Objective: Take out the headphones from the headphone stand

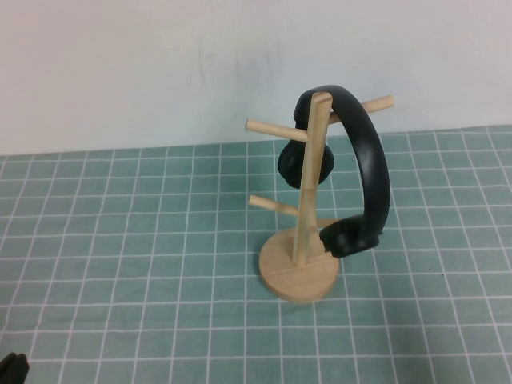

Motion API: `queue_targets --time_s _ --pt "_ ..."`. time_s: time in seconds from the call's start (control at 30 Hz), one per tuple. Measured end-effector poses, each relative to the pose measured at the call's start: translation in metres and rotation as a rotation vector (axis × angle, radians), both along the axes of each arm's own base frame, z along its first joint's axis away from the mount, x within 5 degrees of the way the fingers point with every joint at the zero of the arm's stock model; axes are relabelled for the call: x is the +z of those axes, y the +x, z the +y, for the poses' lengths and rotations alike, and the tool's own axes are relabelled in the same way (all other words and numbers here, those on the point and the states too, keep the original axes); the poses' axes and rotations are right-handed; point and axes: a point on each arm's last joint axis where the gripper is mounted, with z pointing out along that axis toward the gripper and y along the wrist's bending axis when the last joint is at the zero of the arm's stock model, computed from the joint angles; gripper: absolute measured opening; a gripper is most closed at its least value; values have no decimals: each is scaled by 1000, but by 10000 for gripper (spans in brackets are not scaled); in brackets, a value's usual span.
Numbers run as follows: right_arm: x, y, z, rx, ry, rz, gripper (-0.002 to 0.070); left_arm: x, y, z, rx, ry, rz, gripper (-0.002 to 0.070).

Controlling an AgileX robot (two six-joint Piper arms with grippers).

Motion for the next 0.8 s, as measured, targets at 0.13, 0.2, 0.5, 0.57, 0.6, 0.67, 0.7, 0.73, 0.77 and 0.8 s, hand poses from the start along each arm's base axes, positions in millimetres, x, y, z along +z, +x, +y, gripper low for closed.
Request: queue_targets --time_s 0.13,0.2,0.5,0.57,0.6,0.67,0.7,0.73,0.77,0.8 --pt "10 -6 2 17 -7 -135 -8 0 0 0 0 0 0 -6" --pt "13 -8 2 21 1 -168 -8 0 0 0 0 0 0 -6" --pt "34 -30 3 67 33 -491 -8 0 0 0 0 0 0 -6" --pt "49 -40 3 77 30 -588 -8 0 0 0 0 0 0 -6" --pt "59 -45 3 80 29 -630 -8 0 0 0 0 0 0 -6" --pt "81 -56 4 86 29 -698 -8 0 0 0 0 2 0 -6" --pt "94 -63 4 93 34 -723 -8 0 0 0 0 2 0 -6" --pt "107 -69 3 104 48 -733 -8 0 0 0 0 2 0 -6" --pt "118 -75 3 115 64 -731 -8 0 0 0 0 2 0 -6" --pt "131 -80 3 125 88 -704 -8 0 0 0 0 2 0 -6"
